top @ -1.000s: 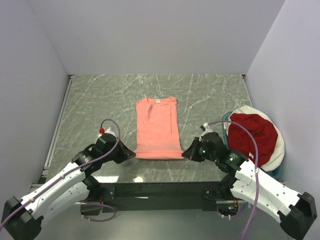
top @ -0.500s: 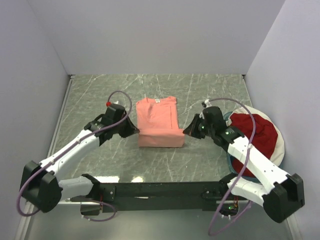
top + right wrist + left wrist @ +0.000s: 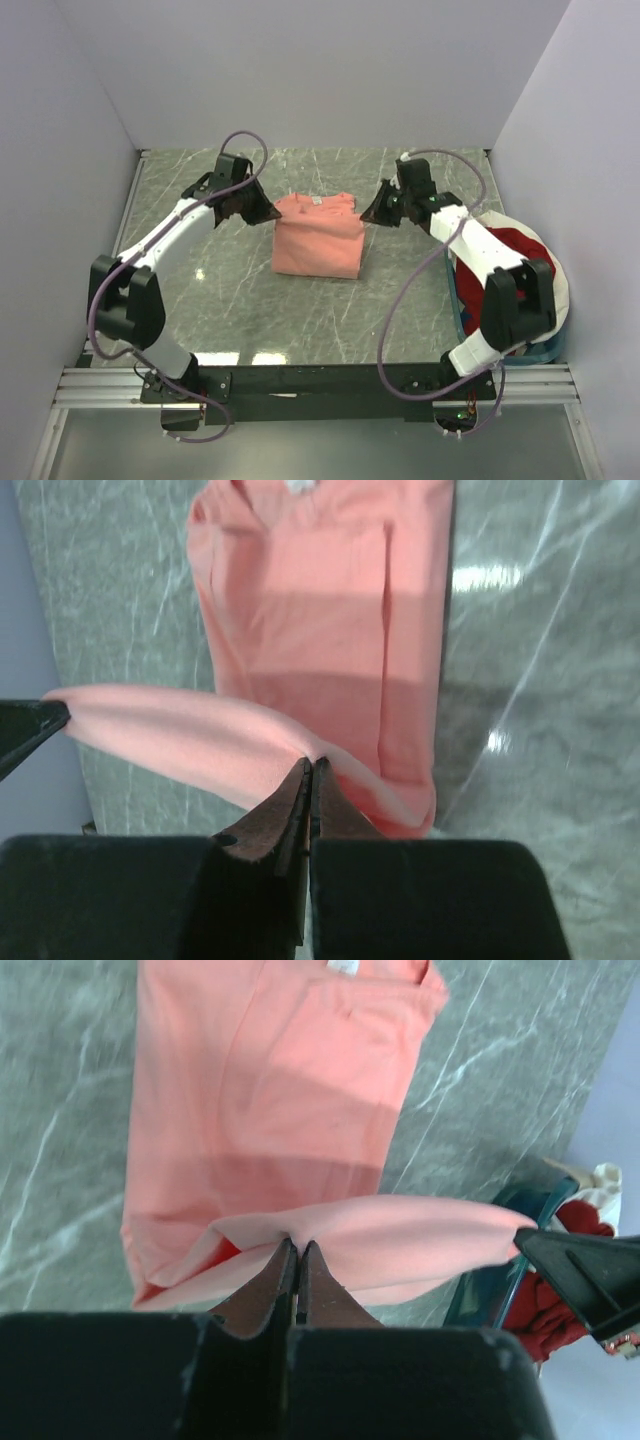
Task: Fold and stack the t-shirts
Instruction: Fold the tshirt
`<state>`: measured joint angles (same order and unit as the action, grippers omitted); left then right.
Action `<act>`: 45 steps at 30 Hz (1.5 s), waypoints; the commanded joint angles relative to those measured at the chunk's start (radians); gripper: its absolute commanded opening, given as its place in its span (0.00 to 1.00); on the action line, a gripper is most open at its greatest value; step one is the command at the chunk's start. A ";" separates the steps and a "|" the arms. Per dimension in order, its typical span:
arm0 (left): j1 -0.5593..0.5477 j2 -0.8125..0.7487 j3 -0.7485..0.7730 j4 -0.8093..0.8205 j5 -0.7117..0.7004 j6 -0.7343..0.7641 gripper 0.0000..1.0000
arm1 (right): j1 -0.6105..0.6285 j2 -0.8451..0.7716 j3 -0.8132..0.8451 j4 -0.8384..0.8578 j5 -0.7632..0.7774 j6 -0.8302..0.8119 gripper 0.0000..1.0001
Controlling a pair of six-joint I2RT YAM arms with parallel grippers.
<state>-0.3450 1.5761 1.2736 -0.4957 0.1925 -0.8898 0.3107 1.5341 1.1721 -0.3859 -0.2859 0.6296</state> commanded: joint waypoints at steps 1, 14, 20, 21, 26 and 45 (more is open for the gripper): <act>0.037 0.067 0.121 -0.004 0.035 0.048 0.01 | -0.042 0.101 0.130 0.013 -0.029 -0.034 0.00; 0.136 0.450 0.440 -0.018 0.096 0.090 0.01 | -0.091 0.510 0.506 -0.013 -0.094 -0.054 0.00; 0.156 0.584 0.544 -0.027 0.125 0.115 0.01 | -0.097 0.626 0.603 -0.039 -0.090 -0.059 0.00; 0.162 0.596 0.553 -0.024 0.121 0.112 0.01 | -0.102 0.647 0.632 -0.042 -0.088 -0.064 0.00; 0.178 0.605 0.576 0.017 0.143 0.133 0.32 | -0.124 0.682 0.682 -0.065 -0.087 -0.061 0.20; 0.044 0.444 0.418 0.031 0.001 0.095 0.01 | 0.071 0.426 0.442 -0.031 0.119 -0.087 0.45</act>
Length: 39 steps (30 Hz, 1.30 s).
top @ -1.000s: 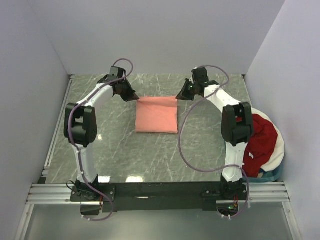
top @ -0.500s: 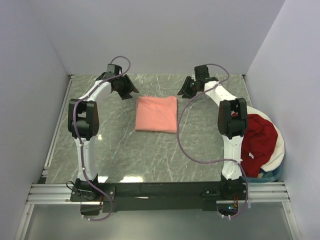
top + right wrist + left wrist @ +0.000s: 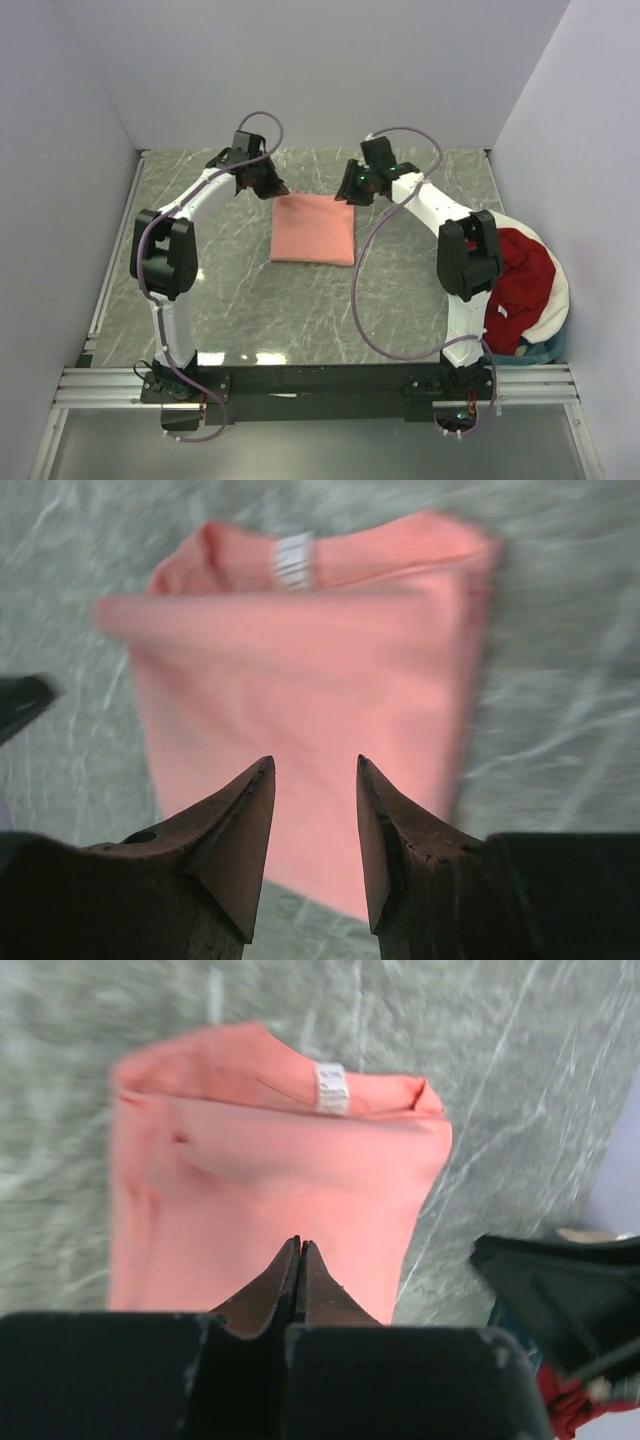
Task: Fold and stack the t-shirts
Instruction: Fold the tshirt
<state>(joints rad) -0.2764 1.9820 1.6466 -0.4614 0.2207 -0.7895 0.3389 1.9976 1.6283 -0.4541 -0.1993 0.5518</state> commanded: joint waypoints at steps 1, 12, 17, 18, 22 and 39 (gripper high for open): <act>-0.027 0.050 0.051 -0.003 -0.021 -0.008 0.01 | 0.064 -0.033 -0.013 0.044 0.031 -0.006 0.45; -0.035 0.087 0.010 0.023 -0.004 -0.013 0.01 | 0.111 0.167 0.180 0.104 -0.194 -0.030 0.44; -0.017 0.123 0.011 0.039 0.009 -0.013 0.01 | 0.114 0.271 0.290 0.133 -0.304 0.008 0.43; -0.009 0.129 0.022 0.043 0.019 -0.013 0.01 | 0.114 0.280 0.298 0.140 -0.314 0.014 0.43; 0.020 0.184 0.106 0.020 0.028 -0.004 0.01 | 0.114 0.317 0.323 0.187 -0.359 0.045 0.43; 0.074 0.252 0.225 -0.019 0.071 0.026 0.06 | 0.052 0.474 0.412 0.239 -0.430 0.151 0.42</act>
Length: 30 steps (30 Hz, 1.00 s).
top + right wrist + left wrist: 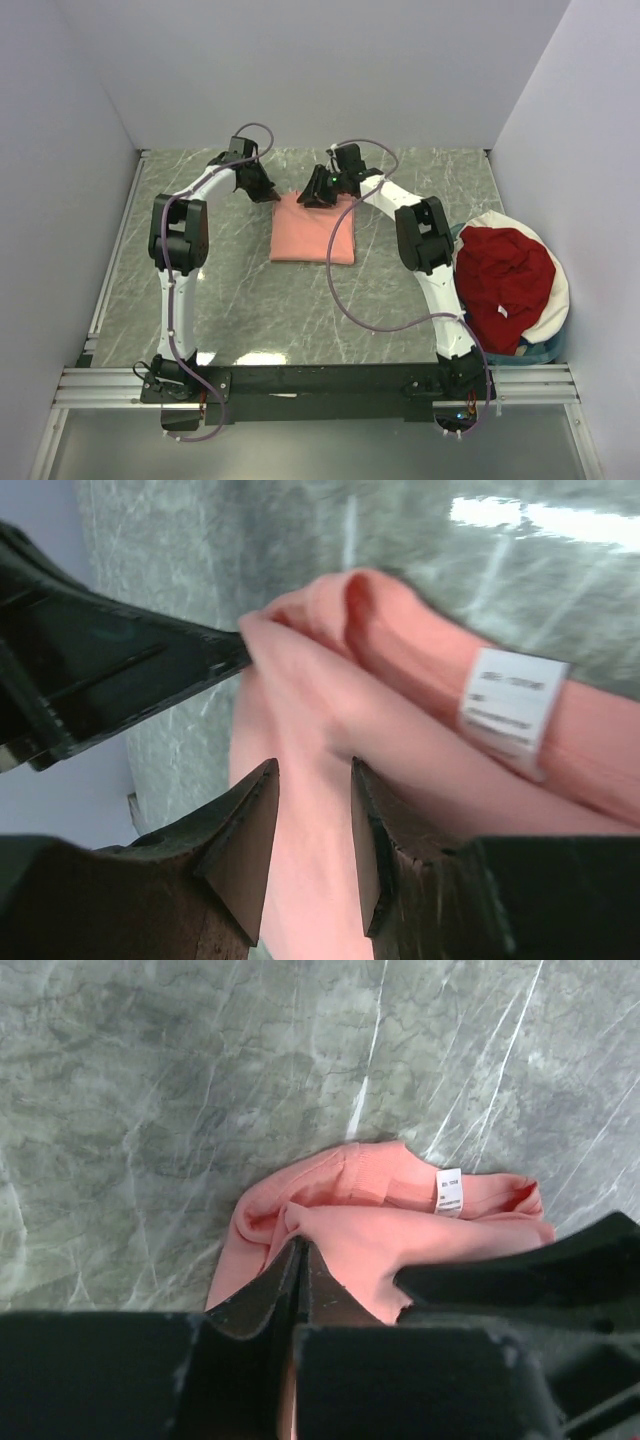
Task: Fold and stack the t-shirts
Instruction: Fold the tshirt
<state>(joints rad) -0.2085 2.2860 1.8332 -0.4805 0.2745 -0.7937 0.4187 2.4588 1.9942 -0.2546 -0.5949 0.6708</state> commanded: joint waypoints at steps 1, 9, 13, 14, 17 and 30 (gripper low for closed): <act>0.006 -0.068 0.026 0.002 0.014 0.031 0.07 | -0.032 0.015 0.046 0.041 -0.042 0.038 0.42; -0.018 -0.293 -0.191 0.083 -0.006 -0.015 0.14 | -0.063 0.005 0.003 0.124 -0.112 0.099 0.42; -0.057 -0.417 -0.430 0.187 -0.004 -0.077 0.11 | -0.070 -0.003 -0.024 0.149 -0.140 0.113 0.41; -0.072 -0.431 -0.469 0.206 -0.001 -0.088 0.10 | -0.073 -0.004 -0.028 0.156 -0.147 0.119 0.42; -0.101 -0.468 -0.610 0.287 -0.003 -0.122 0.07 | -0.083 -0.007 -0.046 0.184 -0.174 0.127 0.41; -0.134 -0.500 -0.861 0.352 -0.078 -0.153 0.01 | -0.127 0.005 -0.081 0.177 -0.215 0.059 0.41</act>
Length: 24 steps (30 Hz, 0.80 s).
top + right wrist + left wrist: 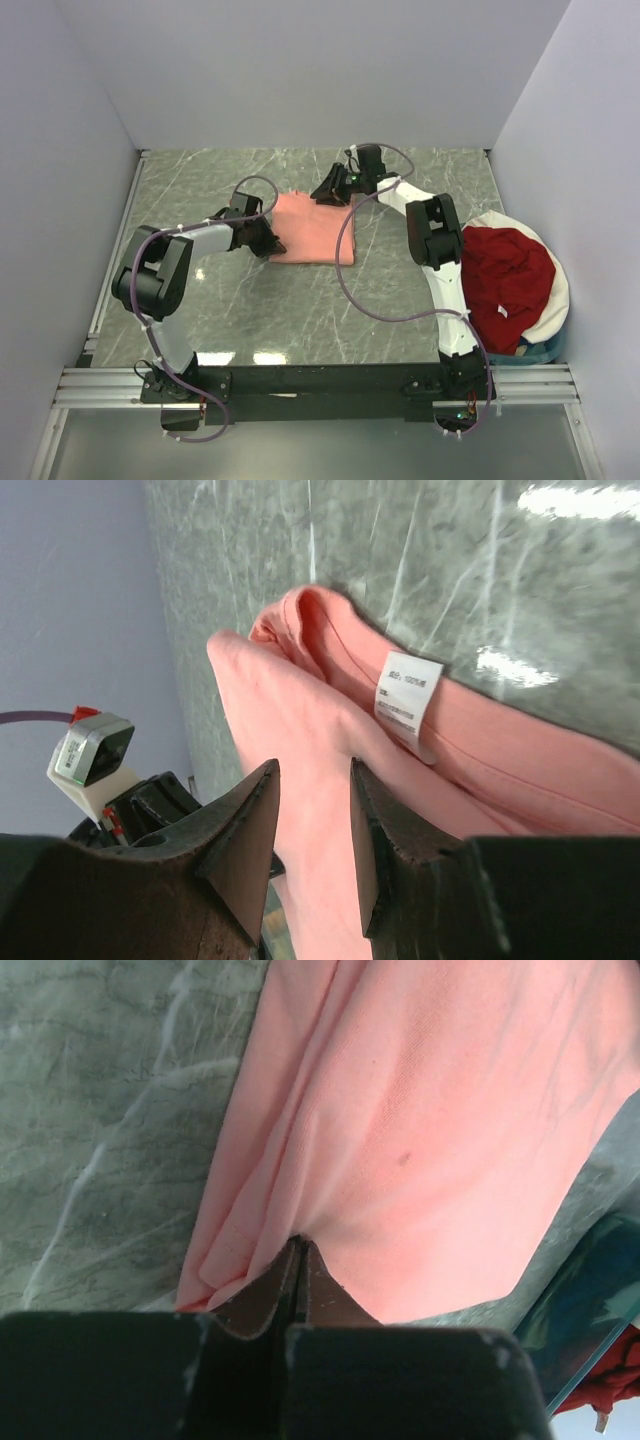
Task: Fold and stack the t-shirts
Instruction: Fold the tshirt
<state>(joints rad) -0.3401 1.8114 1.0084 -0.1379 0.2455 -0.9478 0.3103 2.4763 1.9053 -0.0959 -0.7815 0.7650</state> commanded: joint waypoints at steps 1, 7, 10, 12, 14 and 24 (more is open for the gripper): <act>-0.002 -0.029 -0.037 0.009 -0.048 0.000 0.01 | -0.022 -0.008 0.011 0.013 -0.030 -0.042 0.41; -0.004 -0.060 -0.005 -0.023 -0.049 0.018 0.01 | -0.042 -0.005 0.020 0.007 -0.047 -0.059 0.42; -0.002 -0.076 0.025 -0.054 -0.054 0.030 0.02 | -0.054 -0.013 0.034 -0.019 -0.048 -0.073 0.42; -0.002 -0.080 0.071 -0.084 -0.063 0.044 0.05 | -0.056 -0.022 0.050 -0.050 -0.032 -0.096 0.42; -0.002 -0.087 0.107 -0.133 -0.086 0.053 0.09 | -0.062 -0.034 0.064 -0.080 -0.024 -0.113 0.42; 0.029 0.005 0.419 -0.336 -0.183 0.170 0.33 | -0.089 -0.180 0.022 -0.180 0.116 -0.147 0.42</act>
<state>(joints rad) -0.3260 1.7874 1.3293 -0.3916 0.1204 -0.8486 0.2340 2.4248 1.9289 -0.2340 -0.7319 0.6529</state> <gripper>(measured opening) 0.311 0.418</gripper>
